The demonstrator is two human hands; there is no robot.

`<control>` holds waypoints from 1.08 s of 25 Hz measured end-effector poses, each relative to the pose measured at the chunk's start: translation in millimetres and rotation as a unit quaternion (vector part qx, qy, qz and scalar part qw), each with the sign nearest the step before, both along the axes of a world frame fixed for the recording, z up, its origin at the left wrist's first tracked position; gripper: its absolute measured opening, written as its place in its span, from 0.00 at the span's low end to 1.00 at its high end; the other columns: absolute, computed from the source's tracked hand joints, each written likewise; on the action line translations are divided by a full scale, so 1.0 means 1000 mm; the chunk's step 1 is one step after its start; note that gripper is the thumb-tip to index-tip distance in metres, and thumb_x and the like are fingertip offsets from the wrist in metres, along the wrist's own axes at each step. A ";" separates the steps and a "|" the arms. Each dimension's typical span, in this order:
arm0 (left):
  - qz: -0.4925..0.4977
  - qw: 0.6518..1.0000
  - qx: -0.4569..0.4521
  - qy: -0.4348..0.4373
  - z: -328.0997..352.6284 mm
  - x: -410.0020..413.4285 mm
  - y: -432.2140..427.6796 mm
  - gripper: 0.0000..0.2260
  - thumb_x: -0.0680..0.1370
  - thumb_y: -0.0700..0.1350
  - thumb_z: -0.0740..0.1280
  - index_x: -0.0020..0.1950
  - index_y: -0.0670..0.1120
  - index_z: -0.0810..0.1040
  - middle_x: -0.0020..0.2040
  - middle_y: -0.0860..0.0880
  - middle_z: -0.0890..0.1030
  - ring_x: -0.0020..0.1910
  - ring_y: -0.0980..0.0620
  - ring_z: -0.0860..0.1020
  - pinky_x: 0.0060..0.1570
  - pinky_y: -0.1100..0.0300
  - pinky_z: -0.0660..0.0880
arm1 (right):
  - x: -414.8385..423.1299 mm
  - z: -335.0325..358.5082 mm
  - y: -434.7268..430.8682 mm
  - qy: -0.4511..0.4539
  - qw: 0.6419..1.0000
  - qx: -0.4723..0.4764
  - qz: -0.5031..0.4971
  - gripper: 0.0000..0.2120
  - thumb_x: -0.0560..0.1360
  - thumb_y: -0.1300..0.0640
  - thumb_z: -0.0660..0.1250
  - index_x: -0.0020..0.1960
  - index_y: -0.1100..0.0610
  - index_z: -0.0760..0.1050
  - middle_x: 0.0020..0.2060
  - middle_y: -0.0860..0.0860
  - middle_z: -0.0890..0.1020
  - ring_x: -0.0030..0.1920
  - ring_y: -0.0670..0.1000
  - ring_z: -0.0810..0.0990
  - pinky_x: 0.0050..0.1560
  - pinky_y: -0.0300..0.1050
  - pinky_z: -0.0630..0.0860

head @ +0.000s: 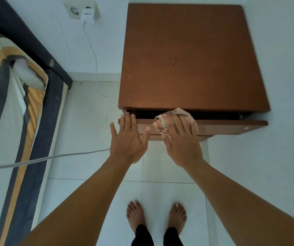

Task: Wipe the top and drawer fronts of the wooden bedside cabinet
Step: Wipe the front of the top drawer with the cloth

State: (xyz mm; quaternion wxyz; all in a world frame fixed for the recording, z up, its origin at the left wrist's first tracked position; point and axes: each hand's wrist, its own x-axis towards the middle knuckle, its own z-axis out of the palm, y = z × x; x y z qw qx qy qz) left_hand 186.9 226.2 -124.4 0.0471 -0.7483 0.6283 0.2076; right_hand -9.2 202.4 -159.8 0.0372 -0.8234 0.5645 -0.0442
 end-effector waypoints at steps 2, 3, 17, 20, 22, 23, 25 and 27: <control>-0.008 0.999 0.017 -0.047 0.005 -0.006 -0.003 0.40 0.80 0.68 0.36 0.83 0.42 0.43 0.84 0.43 0.44 0.82 0.44 0.42 0.77 0.38 0.37 | -0.036 0.001 -0.004 0.011 1.000 -0.008 -0.027 0.28 0.84 0.45 0.55 0.81 0.55 0.60 0.77 0.57 0.67 0.78 0.61 0.63 0.79 0.61 0.58; -0.005 0.998 0.026 -0.057 0.007 -0.010 -0.005 0.40 0.80 0.68 0.37 0.83 0.42 0.43 0.84 0.43 0.44 0.82 0.43 0.42 0.76 0.37 0.37 | -0.056 0.001 -0.006 0.022 0.999 -0.013 -0.037 0.28 0.84 0.45 0.55 0.81 0.55 0.60 0.77 0.58 0.67 0.78 0.61 0.63 0.79 0.62 0.58; 0.051 0.992 0.083 -0.081 0.015 -0.021 -0.016 0.36 0.82 0.66 0.41 0.83 0.46 0.42 0.84 0.45 0.43 0.82 0.41 0.42 0.75 0.31 0.40 | -0.211 -0.005 -0.035 -0.004 0.987 -0.030 -0.155 0.31 0.72 0.67 0.65 0.75 0.62 0.66 0.71 0.63 0.71 0.75 0.67 0.64 0.76 0.64 0.64; 0.045 0.993 0.076 -0.075 0.017 -0.017 -0.014 0.35 0.82 0.65 0.41 0.84 0.47 0.42 0.84 0.46 0.44 0.82 0.42 0.42 0.75 0.31 0.41 | -0.216 -0.003 -0.045 -0.035 0.988 -0.035 -0.145 0.27 0.70 0.73 0.65 0.69 0.64 0.74 0.65 0.63 0.78 0.70 0.67 0.71 0.71 0.63 0.70; 0.039 0.995 0.070 -0.068 0.018 -0.015 -0.013 0.35 0.82 0.65 0.41 0.84 0.47 0.44 0.84 0.46 0.45 0.82 0.42 0.43 0.74 0.30 0.40 | -0.216 0.006 -0.051 -0.091 0.978 -0.039 -0.183 0.21 0.72 0.72 0.66 0.65 0.63 0.79 0.61 0.62 0.82 0.65 0.67 0.76 0.67 0.60 0.73; 0.036 0.995 0.064 -0.065 0.018 -0.012 -0.013 0.35 0.82 0.65 0.41 0.84 0.47 0.44 0.84 0.46 0.46 0.82 0.42 0.44 0.74 0.30 0.40 | -0.209 0.014 -0.051 -0.129 0.968 -0.048 -0.208 0.19 0.74 0.71 0.67 0.63 0.62 0.80 0.60 0.61 0.83 0.62 0.67 0.77 0.64 0.58 0.74; 0.026 0.996 0.054 -0.062 0.018 -0.009 -0.013 0.35 0.82 0.65 0.41 0.84 0.47 0.45 0.84 0.46 0.46 0.82 0.42 0.44 0.74 0.30 0.40 | -0.176 0.031 -0.045 -0.208 0.953 -0.086 -0.202 0.16 0.76 0.67 0.70 0.62 0.59 0.81 0.59 0.57 0.83 0.59 0.64 0.80 0.60 0.52 0.74; 0.018 0.998 0.037 -0.054 0.016 -0.007 -0.010 0.34 0.82 0.64 0.40 0.84 0.47 0.44 0.84 0.46 0.46 0.82 0.43 0.44 0.74 0.30 0.40 | -0.117 0.041 -0.034 -0.264 0.952 -0.102 -0.117 0.17 0.76 0.63 0.73 0.64 0.57 0.81 0.61 0.52 0.82 0.59 0.58 0.79 0.63 0.48 0.74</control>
